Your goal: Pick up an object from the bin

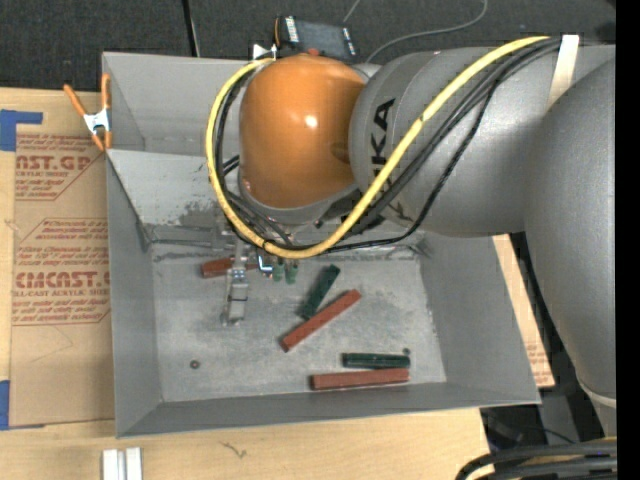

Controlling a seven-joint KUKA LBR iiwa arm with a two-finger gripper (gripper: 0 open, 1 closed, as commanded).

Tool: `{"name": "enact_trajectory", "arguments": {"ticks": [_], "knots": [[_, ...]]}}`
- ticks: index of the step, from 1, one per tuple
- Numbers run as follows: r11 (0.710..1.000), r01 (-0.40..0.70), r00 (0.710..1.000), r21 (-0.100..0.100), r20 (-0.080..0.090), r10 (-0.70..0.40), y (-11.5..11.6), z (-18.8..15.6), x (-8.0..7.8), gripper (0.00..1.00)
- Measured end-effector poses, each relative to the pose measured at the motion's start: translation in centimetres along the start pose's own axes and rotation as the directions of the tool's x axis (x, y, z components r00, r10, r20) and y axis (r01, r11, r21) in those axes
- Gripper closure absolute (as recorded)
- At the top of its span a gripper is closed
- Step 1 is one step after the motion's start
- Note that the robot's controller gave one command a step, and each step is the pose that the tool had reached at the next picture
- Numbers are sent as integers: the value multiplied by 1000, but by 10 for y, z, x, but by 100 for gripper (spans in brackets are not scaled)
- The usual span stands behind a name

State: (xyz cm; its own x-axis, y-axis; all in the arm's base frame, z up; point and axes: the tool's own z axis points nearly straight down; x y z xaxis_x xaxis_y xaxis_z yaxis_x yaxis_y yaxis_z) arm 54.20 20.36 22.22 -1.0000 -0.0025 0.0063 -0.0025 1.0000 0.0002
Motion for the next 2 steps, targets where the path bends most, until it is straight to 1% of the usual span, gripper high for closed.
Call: {"name": "enact_trajectory", "arguments": {"ticks": [1,2], "knots": [[998,-66,998,4,2,66,-67,80,-40,0],[940,-342,940,-1,4,342,-102,144,-49,0]]}}
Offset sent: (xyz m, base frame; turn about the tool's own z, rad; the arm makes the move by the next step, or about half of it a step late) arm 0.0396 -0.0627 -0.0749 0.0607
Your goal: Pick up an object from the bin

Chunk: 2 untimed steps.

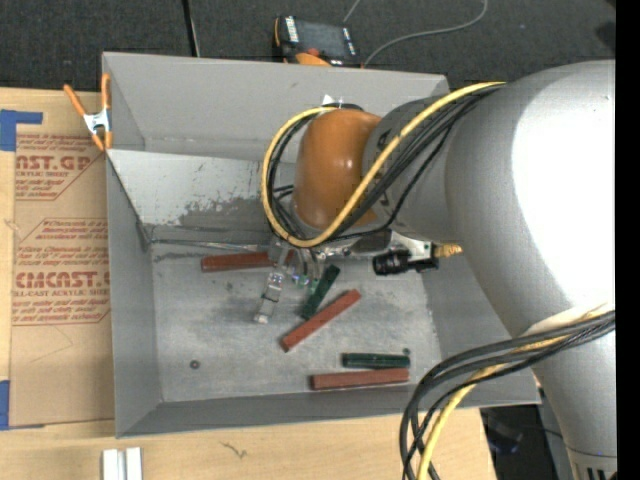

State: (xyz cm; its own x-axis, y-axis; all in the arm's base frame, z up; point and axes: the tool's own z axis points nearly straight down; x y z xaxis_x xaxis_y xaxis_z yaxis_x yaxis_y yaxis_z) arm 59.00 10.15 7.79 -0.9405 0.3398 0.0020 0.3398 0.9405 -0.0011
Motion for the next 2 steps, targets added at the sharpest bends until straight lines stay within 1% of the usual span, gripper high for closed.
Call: {"name": "enact_trajectory", "arguments": {"ticks": [1,2], "knots": [[1000,1,1000,-4,4,-1,2,-2,-1,100],[1000,2,1000,-4,3,-2,2,-2,0,0]]}}
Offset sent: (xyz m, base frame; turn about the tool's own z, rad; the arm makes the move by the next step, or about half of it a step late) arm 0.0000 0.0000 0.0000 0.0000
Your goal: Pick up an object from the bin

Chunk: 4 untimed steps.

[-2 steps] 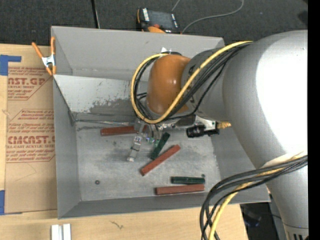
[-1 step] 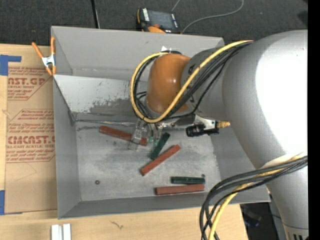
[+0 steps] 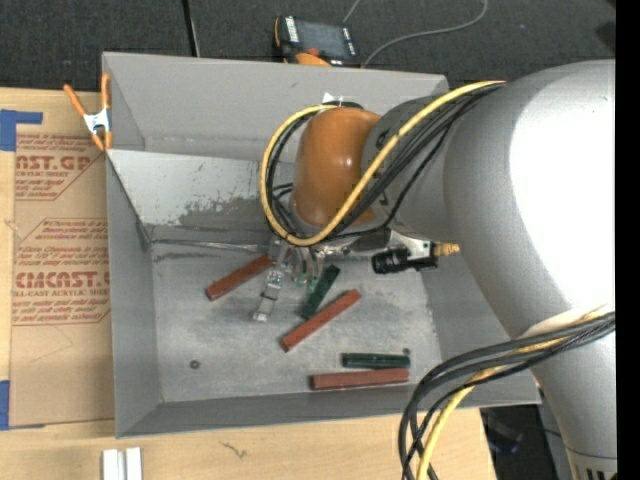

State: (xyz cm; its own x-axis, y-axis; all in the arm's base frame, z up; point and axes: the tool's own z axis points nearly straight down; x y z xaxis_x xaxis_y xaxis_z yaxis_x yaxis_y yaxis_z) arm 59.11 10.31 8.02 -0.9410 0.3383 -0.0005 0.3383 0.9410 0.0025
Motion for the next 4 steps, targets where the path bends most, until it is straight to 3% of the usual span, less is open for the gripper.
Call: {"name": "enact_trajectory", "arguments": {"ticks": [1,2,3,4], "knots": [[999,-46,999,-3,-1,46,78,8,31,0],[998,65,998,1,5,-65,58,-41,18,0],[993,121,993,5,-3,-121,40,14,17,0],[993,120,993,1,1,-120,42,10,16,100]]}}
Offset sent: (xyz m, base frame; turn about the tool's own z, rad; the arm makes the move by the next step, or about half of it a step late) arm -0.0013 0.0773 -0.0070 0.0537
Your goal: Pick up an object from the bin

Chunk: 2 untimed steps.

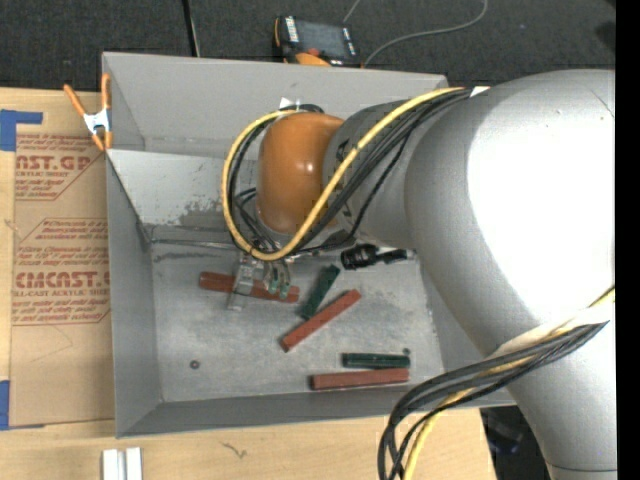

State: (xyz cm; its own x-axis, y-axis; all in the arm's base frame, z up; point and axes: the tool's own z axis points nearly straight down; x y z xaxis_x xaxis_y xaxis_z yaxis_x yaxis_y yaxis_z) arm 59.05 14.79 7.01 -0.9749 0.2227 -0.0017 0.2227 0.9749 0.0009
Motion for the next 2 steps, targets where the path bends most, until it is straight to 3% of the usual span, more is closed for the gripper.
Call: {"name": "enact_trajectory", "arguments": {"ticks": [1,2], "knots": [[1000,0,1000,0,-1,0,0,0,0,0],[1000,0,1000,-1,0,0,0,0,0,100]]}}
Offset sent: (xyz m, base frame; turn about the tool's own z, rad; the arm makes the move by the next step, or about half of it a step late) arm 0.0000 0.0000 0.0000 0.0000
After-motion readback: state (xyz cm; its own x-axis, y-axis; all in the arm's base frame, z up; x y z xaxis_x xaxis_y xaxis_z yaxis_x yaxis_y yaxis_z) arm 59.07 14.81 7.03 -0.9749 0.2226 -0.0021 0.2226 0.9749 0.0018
